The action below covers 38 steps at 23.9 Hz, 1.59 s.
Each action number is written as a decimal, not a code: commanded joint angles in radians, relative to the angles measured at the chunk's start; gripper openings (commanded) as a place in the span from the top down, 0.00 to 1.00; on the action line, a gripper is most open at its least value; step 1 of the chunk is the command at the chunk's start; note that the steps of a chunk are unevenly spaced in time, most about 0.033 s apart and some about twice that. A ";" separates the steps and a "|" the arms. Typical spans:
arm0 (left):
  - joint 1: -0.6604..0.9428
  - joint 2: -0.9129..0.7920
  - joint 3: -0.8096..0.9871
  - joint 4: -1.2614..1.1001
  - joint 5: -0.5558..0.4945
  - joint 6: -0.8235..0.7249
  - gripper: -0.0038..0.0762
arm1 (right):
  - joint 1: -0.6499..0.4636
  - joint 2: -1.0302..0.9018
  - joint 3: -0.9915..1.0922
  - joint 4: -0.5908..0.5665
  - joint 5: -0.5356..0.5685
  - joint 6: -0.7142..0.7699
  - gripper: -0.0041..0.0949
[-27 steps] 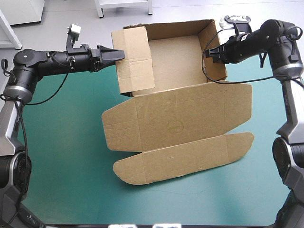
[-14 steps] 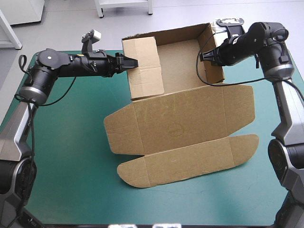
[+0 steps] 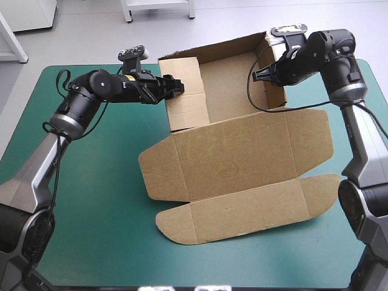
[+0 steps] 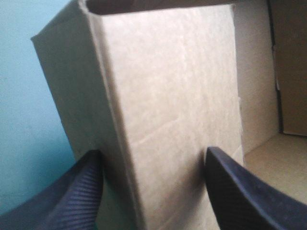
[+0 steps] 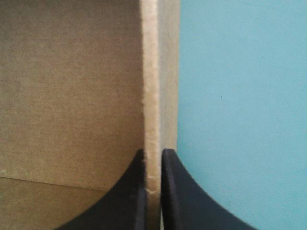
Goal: Fold the box
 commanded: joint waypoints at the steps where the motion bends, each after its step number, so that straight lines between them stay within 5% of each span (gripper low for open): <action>1: -0.040 -0.044 -0.025 0.037 -0.058 -0.094 0.41 | 0.045 -0.057 -0.032 0.070 -0.010 0.028 0.96; 11: -0.050 -0.019 -0.025 0.056 -0.033 -0.136 0.56 | 0.145 -0.047 -0.032 -0.034 -0.002 0.074 0.96; 13: -0.052 -0.019 -0.025 0.054 -0.038 -0.131 0.69 | 0.159 -0.037 -0.032 -0.041 -0.002 0.084 0.96; 15: -0.052 -0.021 -0.025 0.056 -0.049 -0.129 0.95 | 0.169 -0.033 -0.032 -0.040 -0.002 0.091 0.96; 21: -0.054 -0.022 -0.025 0.110 -0.066 -0.105 0.96 | 0.215 -0.023 -0.032 -0.138 0.000 0.130 0.96; 30: -0.054 -0.022 -0.025 0.314 -0.016 -0.185 0.96 | 0.245 0.007 0.023 -0.130 0.000 0.185 0.96; 38: -0.054 0.024 -0.097 0.417 0.147 -0.185 0.96 | 0.280 0.007 0.131 -0.111 0.002 0.212 0.96</action>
